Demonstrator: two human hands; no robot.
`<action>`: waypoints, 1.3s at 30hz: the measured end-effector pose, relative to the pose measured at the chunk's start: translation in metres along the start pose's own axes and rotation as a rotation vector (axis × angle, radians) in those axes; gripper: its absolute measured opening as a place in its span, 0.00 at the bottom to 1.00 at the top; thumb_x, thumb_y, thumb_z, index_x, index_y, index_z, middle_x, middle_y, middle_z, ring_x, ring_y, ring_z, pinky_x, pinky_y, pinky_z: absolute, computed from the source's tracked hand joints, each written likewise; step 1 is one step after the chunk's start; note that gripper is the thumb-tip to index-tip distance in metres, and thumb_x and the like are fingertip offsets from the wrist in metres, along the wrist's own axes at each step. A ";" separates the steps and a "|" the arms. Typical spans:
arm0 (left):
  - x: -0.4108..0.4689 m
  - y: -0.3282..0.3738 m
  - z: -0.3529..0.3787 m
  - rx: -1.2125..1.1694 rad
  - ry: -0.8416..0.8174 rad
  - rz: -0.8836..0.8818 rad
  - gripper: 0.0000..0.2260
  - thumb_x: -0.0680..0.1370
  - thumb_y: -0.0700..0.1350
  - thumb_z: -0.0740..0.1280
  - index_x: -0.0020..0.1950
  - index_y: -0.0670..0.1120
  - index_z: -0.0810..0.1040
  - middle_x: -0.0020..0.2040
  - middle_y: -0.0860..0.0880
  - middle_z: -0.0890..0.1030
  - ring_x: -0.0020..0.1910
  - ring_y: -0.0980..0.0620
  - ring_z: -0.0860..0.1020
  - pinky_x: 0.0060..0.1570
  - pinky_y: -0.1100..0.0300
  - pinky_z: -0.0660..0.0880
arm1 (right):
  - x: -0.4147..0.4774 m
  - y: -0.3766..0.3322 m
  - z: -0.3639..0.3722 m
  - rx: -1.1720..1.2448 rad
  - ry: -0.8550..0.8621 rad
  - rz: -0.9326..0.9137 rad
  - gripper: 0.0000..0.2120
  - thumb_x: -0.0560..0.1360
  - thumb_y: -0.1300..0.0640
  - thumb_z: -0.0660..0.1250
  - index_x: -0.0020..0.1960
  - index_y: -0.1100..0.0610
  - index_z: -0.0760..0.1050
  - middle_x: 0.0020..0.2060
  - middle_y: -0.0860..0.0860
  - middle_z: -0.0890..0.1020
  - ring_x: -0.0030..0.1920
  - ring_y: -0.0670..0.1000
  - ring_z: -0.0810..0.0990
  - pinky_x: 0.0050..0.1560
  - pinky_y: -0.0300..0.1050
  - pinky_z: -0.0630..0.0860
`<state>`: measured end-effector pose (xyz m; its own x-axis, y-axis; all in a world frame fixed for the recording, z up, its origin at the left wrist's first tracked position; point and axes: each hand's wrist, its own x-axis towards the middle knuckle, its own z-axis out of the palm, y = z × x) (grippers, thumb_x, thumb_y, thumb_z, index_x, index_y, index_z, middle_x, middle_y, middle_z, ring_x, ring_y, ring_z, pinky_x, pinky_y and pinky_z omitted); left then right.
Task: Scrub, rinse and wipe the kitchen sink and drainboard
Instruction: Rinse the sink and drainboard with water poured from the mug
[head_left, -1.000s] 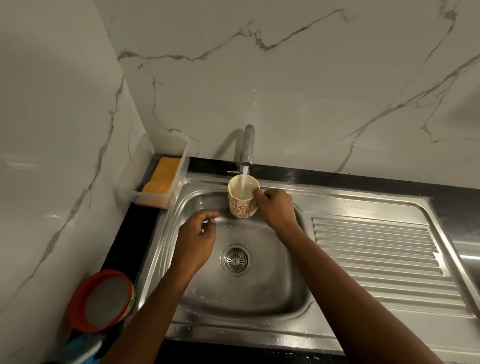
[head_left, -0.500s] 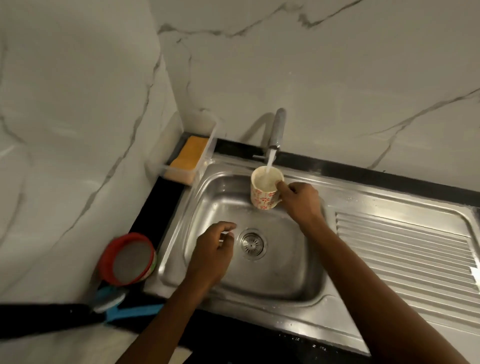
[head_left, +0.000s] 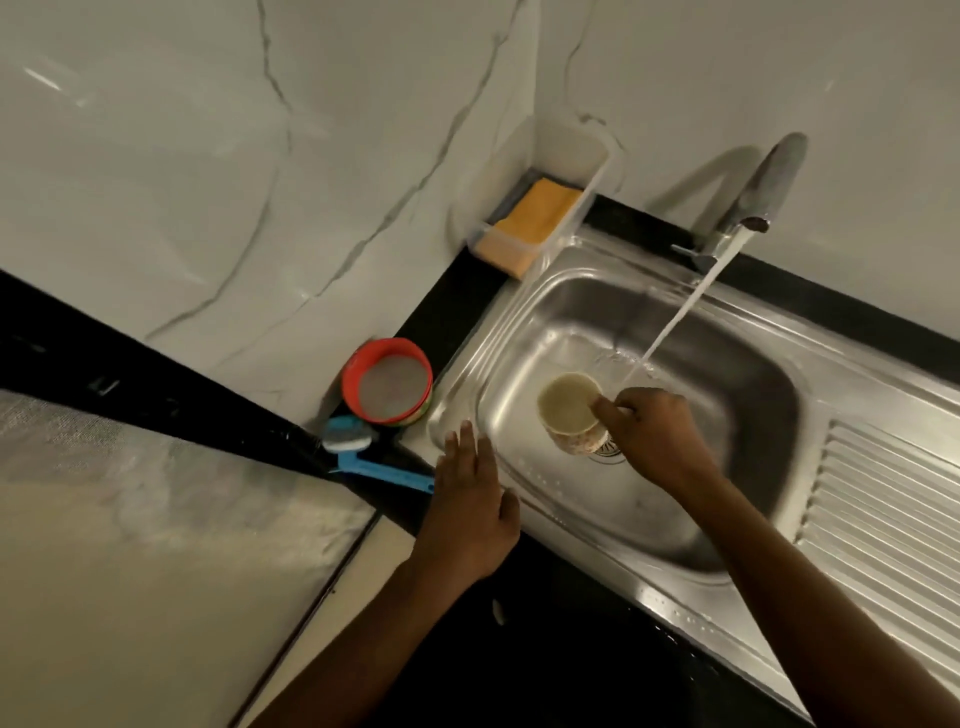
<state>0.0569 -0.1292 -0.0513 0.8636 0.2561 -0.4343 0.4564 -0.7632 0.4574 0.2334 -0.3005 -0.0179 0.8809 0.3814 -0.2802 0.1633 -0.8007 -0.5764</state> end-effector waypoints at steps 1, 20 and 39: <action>0.007 -0.002 -0.005 0.070 -0.007 -0.034 0.36 0.85 0.54 0.57 0.85 0.41 0.42 0.85 0.41 0.36 0.84 0.40 0.36 0.83 0.44 0.42 | 0.002 -0.008 0.004 -0.018 -0.015 -0.021 0.22 0.81 0.44 0.67 0.33 0.57 0.77 0.29 0.51 0.80 0.32 0.52 0.79 0.33 0.45 0.72; 0.043 -0.023 0.003 0.306 -0.179 0.042 0.36 0.86 0.60 0.48 0.84 0.41 0.36 0.84 0.39 0.34 0.83 0.41 0.34 0.82 0.42 0.38 | 0.024 -0.059 0.027 -0.333 -0.075 -0.240 0.23 0.81 0.44 0.63 0.31 0.55 0.70 0.37 0.53 0.74 0.33 0.52 0.76 0.32 0.43 0.64; 0.038 -0.017 -0.011 0.235 -0.391 0.057 0.33 0.86 0.58 0.50 0.85 0.41 0.44 0.85 0.39 0.41 0.84 0.42 0.38 0.82 0.42 0.41 | 0.014 -0.067 0.019 -0.410 -0.161 -0.362 0.22 0.80 0.42 0.64 0.40 0.60 0.80 0.40 0.52 0.76 0.36 0.52 0.78 0.34 0.47 0.73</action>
<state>0.0841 -0.0997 -0.0673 0.7197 0.0018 -0.6943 0.3107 -0.8951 0.3198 0.2260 -0.2326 0.0020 0.6633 0.7047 -0.2517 0.6296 -0.7073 -0.3214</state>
